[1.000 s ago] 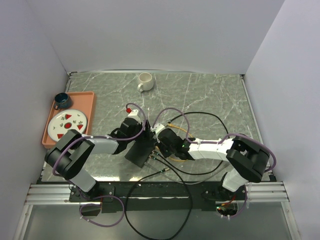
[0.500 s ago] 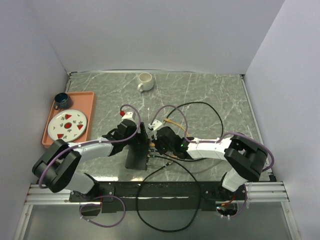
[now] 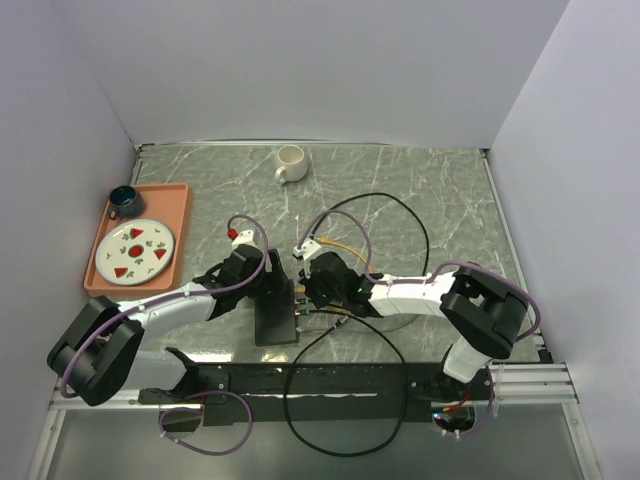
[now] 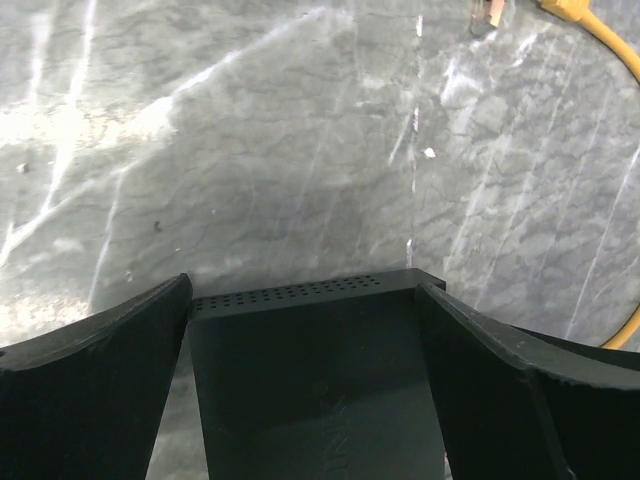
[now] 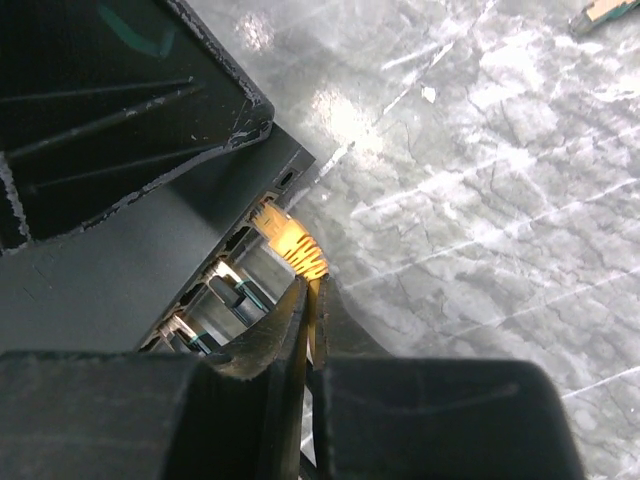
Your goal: Insert the plug into the switch port
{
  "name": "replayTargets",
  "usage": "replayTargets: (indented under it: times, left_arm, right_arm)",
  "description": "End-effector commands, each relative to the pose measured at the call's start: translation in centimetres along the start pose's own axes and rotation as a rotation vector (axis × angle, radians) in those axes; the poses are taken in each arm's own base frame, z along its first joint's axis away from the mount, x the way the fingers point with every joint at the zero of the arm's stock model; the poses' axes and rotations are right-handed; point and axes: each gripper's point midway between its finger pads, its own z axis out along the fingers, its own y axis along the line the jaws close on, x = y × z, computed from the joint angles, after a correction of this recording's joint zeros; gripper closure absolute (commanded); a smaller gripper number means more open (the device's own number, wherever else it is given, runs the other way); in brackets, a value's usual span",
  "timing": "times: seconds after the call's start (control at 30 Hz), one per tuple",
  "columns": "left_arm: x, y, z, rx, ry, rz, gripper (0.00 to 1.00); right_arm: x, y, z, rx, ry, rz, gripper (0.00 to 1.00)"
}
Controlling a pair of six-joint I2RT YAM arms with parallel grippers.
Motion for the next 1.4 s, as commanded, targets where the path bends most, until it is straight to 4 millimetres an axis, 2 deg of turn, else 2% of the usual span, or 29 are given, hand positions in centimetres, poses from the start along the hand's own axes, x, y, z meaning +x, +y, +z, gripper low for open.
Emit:
replayTargets:
  times: [0.0,0.33,0.57,0.77,0.87,0.9,0.93,1.0,1.27,1.37]
  left_arm:
    - [0.0,0.2,-0.7,-0.040,0.026,-0.038,0.03]
    - [-1.2,0.8,-1.3,-0.073,-0.005,-0.061,0.03]
    - [-0.5,-0.6,-1.2,0.026,0.019,-0.043,0.01]
    - [-0.1,-0.6,-0.1,0.015,0.047,-0.035,0.02]
    - [0.1,-0.1,0.3,-0.008,0.053,-0.031,0.02]
    - [0.1,0.0,0.4,-0.015,0.053,-0.027,0.02]
    - [0.2,0.2,0.5,-0.022,0.057,-0.025,0.02]
    - [0.2,0.4,0.5,-0.027,0.059,-0.024,0.02]
    - [0.6,0.9,1.1,-0.028,0.082,-0.019,0.03]
    - [0.8,0.8,1.4,-0.030,0.095,-0.013,0.03]
  right_arm:
    - [-9.1,0.6,-0.2,-0.008,-0.274,0.064,0.91]
    - [-7.7,0.7,0.6,-0.016,-0.219,0.045,0.80]
    - [-7.1,0.9,1.0,-0.021,-0.195,0.037,0.79]
    - [-6.3,0.7,1.7,-0.012,-0.155,0.024,0.78]
    - [-5.7,0.1,1.9,0.019,-0.126,-0.003,0.66]
    - [-5.4,-0.2,1.9,0.035,-0.120,-0.012,0.56]
    - [-5.3,-0.6,1.7,0.048,-0.117,-0.018,0.52]
    - [-4.9,-0.9,1.5,0.063,-0.117,-0.029,0.49]
    - [-3.6,-1.3,0.4,0.062,-0.094,-0.053,0.49]
    - [-3.1,-1.3,0.3,0.057,-0.081,-0.059,0.55]
